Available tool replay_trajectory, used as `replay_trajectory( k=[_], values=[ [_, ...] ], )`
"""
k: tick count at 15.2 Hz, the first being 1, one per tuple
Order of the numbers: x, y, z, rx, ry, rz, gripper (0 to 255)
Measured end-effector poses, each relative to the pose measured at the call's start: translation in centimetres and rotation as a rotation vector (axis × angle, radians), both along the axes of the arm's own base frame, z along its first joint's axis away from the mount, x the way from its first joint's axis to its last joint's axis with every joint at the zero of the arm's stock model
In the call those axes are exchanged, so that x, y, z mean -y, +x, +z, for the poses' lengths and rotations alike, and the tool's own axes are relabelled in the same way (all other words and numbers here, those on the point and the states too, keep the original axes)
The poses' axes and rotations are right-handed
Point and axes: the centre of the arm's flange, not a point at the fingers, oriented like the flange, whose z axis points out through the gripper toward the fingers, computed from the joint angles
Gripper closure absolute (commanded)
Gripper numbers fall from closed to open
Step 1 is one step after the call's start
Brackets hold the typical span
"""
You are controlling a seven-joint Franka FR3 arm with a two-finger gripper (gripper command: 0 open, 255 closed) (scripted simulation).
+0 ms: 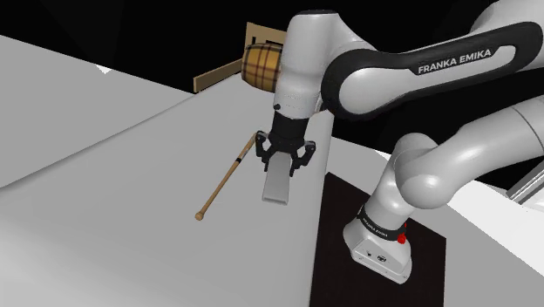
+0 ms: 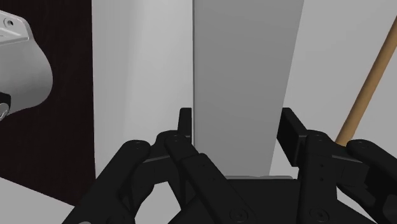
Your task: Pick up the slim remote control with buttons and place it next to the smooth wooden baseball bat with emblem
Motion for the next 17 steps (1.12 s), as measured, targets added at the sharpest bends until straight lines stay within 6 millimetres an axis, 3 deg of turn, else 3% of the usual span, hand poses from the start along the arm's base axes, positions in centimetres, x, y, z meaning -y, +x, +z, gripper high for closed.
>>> replay_trajectory(
  k=[13,17],
  values=[
    [-15.3,-7.4,0.3,0.001,-0.001,0.000,255],
    [-16.5,-8.0,-1.4,0.000,0.000,-0.001,255]
  ],
)
